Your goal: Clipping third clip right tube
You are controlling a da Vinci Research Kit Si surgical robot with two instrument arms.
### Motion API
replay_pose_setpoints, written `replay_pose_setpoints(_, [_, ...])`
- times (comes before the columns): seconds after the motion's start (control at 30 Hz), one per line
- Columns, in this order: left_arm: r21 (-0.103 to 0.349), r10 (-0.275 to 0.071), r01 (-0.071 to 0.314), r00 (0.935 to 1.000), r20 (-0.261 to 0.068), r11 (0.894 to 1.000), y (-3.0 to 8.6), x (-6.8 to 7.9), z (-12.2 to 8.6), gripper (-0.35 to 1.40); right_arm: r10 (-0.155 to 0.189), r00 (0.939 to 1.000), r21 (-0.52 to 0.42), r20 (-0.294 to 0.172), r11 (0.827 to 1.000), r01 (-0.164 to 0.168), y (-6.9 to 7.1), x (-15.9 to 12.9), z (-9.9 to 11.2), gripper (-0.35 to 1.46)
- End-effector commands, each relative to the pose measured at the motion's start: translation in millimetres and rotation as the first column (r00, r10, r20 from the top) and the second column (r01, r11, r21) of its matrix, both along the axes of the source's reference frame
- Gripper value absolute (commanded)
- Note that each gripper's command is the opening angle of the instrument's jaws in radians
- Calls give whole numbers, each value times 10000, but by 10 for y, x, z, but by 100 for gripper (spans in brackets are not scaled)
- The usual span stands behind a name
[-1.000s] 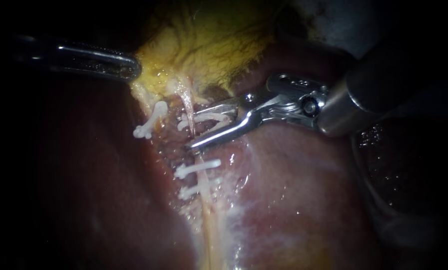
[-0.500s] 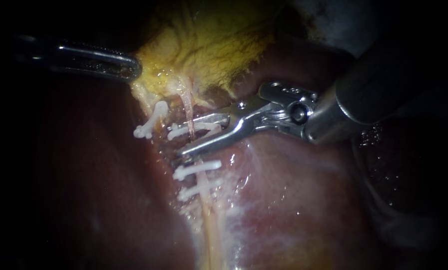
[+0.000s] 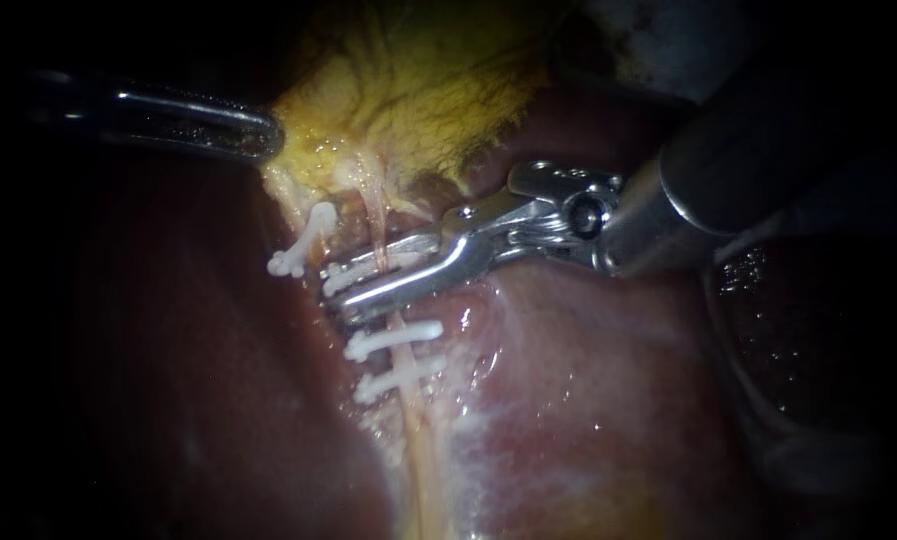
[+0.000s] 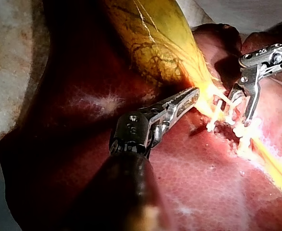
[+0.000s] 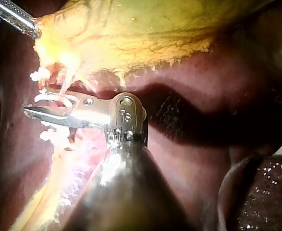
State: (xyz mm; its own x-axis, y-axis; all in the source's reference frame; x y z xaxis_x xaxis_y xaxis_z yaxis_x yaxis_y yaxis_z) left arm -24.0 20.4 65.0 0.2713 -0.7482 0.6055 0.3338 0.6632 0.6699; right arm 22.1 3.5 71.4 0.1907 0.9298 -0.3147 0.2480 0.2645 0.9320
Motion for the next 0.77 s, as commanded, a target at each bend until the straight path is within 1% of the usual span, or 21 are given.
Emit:
replay_pose_setpoints(0.03, [0, -1, 1, 10000, -1, 10000, 0, 0, 0, -35, -1, 10000, 6, 7, 10000, 1, 0, 0, 0, 3])
replay_pose_setpoints(0.2, [0, -1, 1, 10000, -1, 10000, 0, 0, 0, -35, -53, 10000, 176, 83, 9998, 51, 3, 0, -1, -17])
replay_pose_setpoints(0.23, [0, -1, 1, 10000, -1, 10000, 0, 0, 0, -35, -64, 9999, 231, 109, 9997, 62, 3, 0, -2, -23])
replay_pose_setpoints(0.27, [0, -1, 1, 10000, -1, 10000, 0, 0, 0, -35, -93, 9998, 339, 159, 9994, 87, 3, 0, -2, -35])
replay_pose_setpoints(0.47, [0, 0, 0, 10000, 0, 10000, 0, 0, 0, -35, -133, 9997, 437, 217, 9990, 123, 6, -1, 1, -35])
replay_pose_setpoints(0.77, [0, 0, 0, 10000, 0, 10000, 0, 0, 0, -35, -159, 9997, 422, 206, 9990, 150, 4, -1, 3, -35])
